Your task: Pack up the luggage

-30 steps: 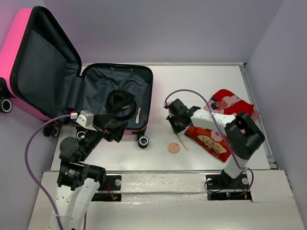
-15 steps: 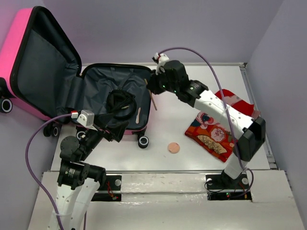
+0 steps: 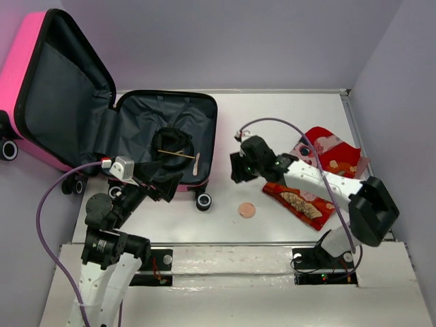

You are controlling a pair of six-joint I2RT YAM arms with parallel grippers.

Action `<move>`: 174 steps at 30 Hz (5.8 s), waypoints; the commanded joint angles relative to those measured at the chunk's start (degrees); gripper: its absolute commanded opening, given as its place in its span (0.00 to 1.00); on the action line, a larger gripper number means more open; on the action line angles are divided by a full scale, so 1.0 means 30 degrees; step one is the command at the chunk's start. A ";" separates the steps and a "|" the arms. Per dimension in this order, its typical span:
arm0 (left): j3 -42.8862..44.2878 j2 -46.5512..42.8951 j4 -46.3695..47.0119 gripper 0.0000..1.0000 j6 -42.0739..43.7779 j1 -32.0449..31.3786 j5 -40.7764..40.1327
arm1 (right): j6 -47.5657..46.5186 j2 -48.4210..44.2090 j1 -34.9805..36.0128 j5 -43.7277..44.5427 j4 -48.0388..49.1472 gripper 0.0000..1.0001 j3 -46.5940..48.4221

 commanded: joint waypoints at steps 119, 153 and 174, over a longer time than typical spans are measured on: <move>1.1634 3.0746 0.0020 0.98 -0.1999 -1.3814 -1.3232 | 0.2306 0.5255 -1.8653 -0.1894 0.4002 0.90 -0.0135; 0.8207 3.0602 0.5235 0.24 -0.4167 -1.3110 -0.9364 | 0.7721 0.7288 -1.8653 -1.2327 1.2638 0.13 -0.2762; 1.6140 2.4128 0.0028 0.06 -0.1884 -0.9009 -0.8075 | 0.8807 0.0049 -1.6107 -1.2066 1.1121 0.07 0.1242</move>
